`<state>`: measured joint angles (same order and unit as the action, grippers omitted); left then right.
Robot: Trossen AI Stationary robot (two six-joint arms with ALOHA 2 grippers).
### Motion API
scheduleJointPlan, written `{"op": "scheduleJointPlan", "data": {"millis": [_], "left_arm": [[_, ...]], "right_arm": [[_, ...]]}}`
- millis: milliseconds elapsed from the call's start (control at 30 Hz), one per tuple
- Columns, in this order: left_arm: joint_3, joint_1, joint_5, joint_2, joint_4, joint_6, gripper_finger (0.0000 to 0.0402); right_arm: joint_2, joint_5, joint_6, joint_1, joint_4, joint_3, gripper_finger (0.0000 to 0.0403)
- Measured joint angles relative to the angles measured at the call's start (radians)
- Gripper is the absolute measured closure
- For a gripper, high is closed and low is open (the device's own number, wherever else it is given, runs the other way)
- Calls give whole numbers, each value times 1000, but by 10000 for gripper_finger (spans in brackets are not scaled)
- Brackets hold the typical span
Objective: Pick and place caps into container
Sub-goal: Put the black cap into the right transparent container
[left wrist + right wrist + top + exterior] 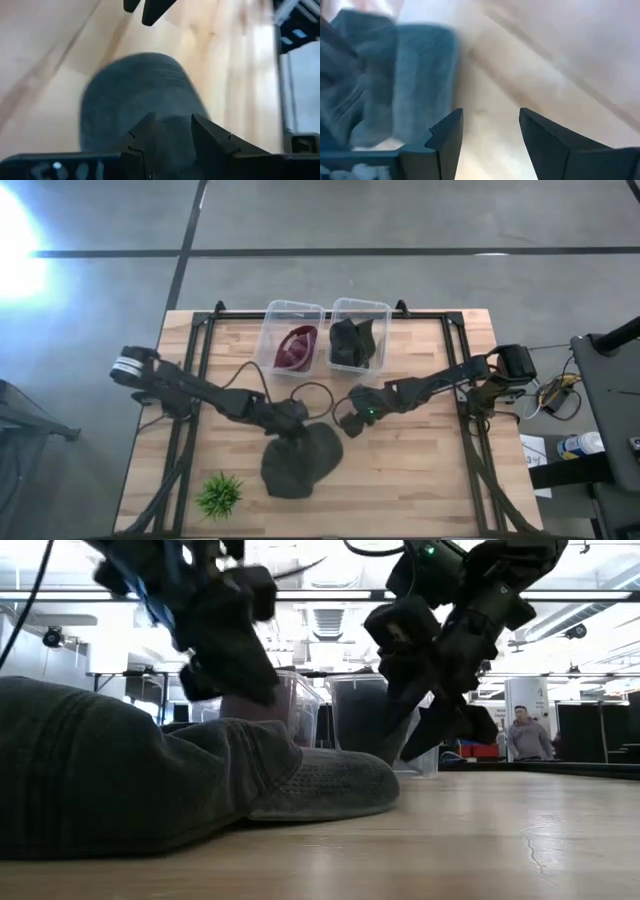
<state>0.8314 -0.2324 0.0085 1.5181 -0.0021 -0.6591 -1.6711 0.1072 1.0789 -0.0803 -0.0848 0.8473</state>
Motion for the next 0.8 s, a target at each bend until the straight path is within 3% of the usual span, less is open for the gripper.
{"op": "scheduleJointPlan", "data": {"millis": [200, 367, 700, 800], "left_arm": [[-2, -62, 12, -115, -176, -129, 285], [-37, -128, 103, -106, -172, -178, 285], [-54, -123, 106, 133, 58, -184, 285], [-48, -105, 107, 203, 134, -184, 285]], "right_arm": [[-25, 98, 4, -9, 87, -2, 211], [-100, 103, -5, -13, 202, -1, 211], [-248, 277, 41, -13, 501, -1, 211], [-262, 283, 50, -16, 544, 1, 211]]}}
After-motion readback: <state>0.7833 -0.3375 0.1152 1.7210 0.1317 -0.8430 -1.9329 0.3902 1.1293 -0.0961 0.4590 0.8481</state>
